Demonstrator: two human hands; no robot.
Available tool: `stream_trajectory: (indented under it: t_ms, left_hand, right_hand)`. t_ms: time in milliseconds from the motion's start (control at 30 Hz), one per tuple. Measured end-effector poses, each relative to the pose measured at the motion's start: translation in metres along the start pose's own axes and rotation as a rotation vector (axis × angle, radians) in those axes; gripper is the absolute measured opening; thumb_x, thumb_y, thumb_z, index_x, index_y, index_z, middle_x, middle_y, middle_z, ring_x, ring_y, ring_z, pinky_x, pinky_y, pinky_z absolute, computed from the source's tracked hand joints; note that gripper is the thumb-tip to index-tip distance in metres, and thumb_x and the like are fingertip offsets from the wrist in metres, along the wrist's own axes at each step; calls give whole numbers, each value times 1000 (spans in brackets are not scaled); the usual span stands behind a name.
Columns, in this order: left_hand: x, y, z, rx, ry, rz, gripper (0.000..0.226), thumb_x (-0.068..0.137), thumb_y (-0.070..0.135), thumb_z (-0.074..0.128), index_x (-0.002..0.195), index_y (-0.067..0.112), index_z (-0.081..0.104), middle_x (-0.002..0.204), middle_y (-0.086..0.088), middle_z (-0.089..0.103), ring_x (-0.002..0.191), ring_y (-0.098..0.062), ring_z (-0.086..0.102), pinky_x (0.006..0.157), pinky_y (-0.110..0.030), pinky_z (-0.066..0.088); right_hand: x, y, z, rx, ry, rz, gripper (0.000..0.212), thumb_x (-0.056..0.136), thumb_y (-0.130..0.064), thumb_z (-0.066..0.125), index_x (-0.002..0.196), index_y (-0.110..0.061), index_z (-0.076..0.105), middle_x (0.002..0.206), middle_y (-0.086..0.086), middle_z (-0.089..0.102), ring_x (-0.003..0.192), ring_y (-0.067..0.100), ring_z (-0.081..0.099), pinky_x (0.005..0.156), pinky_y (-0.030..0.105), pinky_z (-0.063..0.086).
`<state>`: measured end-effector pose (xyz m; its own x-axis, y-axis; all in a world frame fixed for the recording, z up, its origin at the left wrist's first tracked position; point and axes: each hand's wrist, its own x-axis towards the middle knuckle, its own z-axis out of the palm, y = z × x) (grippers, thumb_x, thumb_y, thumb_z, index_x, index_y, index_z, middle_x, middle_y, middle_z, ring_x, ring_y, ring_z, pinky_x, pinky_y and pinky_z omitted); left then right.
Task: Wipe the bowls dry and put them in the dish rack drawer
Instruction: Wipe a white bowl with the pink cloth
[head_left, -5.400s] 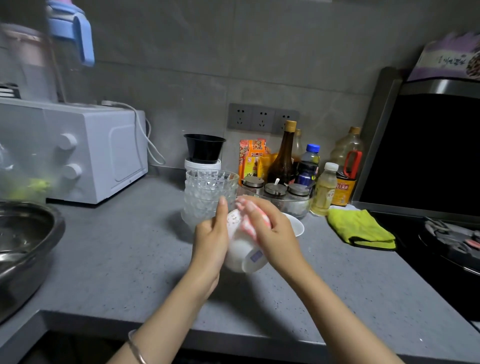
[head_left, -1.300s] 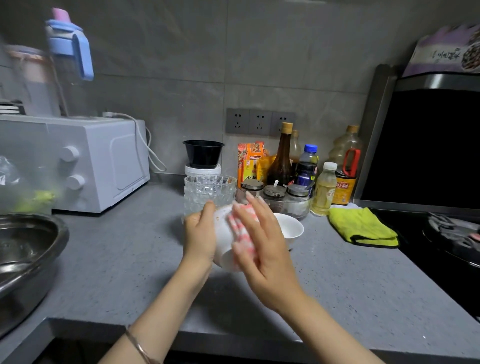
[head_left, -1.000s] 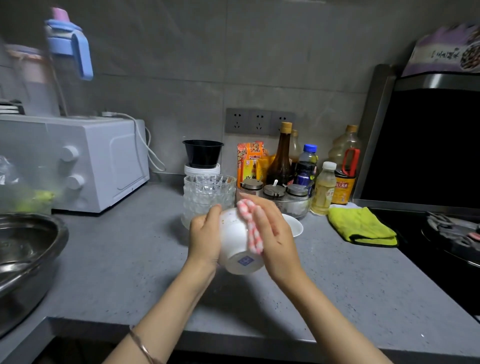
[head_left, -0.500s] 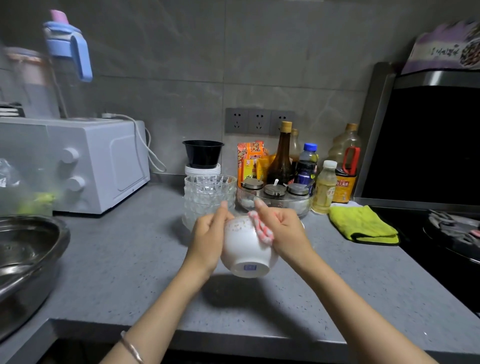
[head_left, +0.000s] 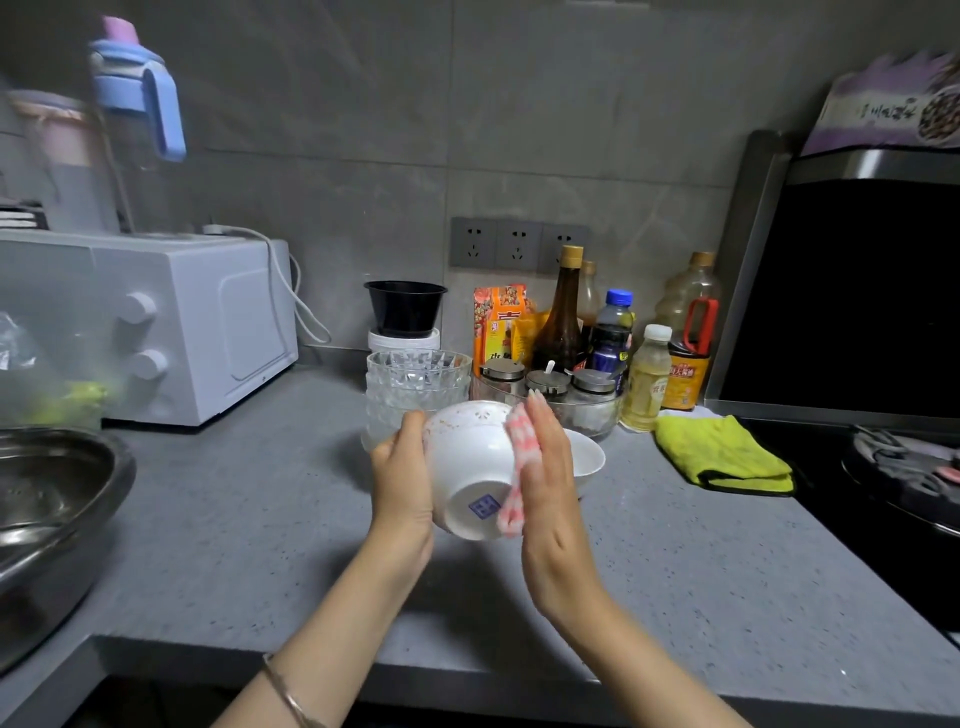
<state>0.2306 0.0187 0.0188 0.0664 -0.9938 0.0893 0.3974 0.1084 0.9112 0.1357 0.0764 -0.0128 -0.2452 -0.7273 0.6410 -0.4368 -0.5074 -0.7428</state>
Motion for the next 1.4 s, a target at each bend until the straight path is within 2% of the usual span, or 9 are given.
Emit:
stream_trajectory:
  t_ms: [200, 500, 700, 867, 1000, 1133, 1233, 1300, 1400]
  left_hand:
    - [3, -12, 3, 117, -69, 83, 41, 95, 16, 50, 56, 14, 58, 47, 8, 58, 56, -13, 53, 56, -25, 41]
    - [-6, -13, 2, -45, -35, -53, 28, 92, 17, 50, 65, 12, 57, 54, 0, 59, 48, -16, 58, 41, -17, 41]
    - [-11, -10, -2, -160, -92, -104, 30, 94, 21, 46, 66, 18, 57, 54, 3, 65, 48, -13, 63, 47, -20, 46]
    - [-1, -17, -10, 67, -156, -19, 30, 97, 32, 44, 86, 13, 65, 83, -6, 68, 83, -21, 64, 73, -31, 46]
    - [-1, 1, -8, 291, -323, 217, 52, 101, 34, 33, 59, 16, 57, 51, 9, 57, 52, -1, 51, 52, -19, 38]
    - [-5, 7, -3, 524, -257, 367, 62, 98, 37, 43, 40, 17, 50, 39, 7, 51, 42, -8, 49, 50, -25, 35]
    - [-2, 6, -2, 390, -196, 282, 57, 97, 30, 49, 43, 16, 54, 40, 4, 53, 45, -19, 53, 51, -28, 37]
    - [1, 8, -2, 185, -102, 109, 42, 96, 25, 50, 56, 14, 55, 45, 2, 56, 46, -21, 55, 47, -23, 38]
    - [0, 9, -3, 55, -20, -40, 30, 94, 23, 47, 68, 10, 54, 53, -1, 58, 41, -14, 57, 37, -15, 37]
  right_hand:
    - [10, -3, -8, -596, -54, -446, 45, 100, -38, 30, 137, -21, 48, 147, -3, 42, 138, 14, 32, 114, 36, 25]
    - [26, -9, -12, 119, 23, 97, 27, 94, -41, 45, 99, -28, 68, 95, -13, 70, 93, 2, 63, 81, 19, 48]
    - [25, -10, -20, 289, 62, 475, 30, 97, -44, 40, 77, -35, 61, 62, -15, 63, 58, 4, 55, 38, 12, 32]
    - [36, -17, -24, 177, 57, 431, 49, 95, -45, 43, 63, -13, 60, 46, -5, 56, 43, 4, 52, 39, 13, 38]
    - [43, -21, -26, 77, -70, 177, 56, 92, -41, 47, 42, -17, 48, 44, 3, 46, 46, 18, 44, 52, 18, 40]
    - [43, -22, -20, -6, -70, 90, 57, 92, -46, 45, 46, -12, 48, 46, 8, 47, 47, 19, 43, 46, 20, 32]
    - [38, -22, -16, 112, -14, 85, 64, 93, -51, 46, 55, -1, 55, 56, 21, 56, 53, 22, 53, 48, 21, 38]
    - [31, -18, -12, 209, 26, 157, 50, 94, -50, 44, 76, -11, 68, 70, 6, 69, 66, 14, 64, 54, 17, 46]
    - [15, -8, -3, 208, 29, 126, 31, 99, -47, 34, 117, -33, 56, 109, -27, 63, 105, -10, 56, 85, 13, 46]
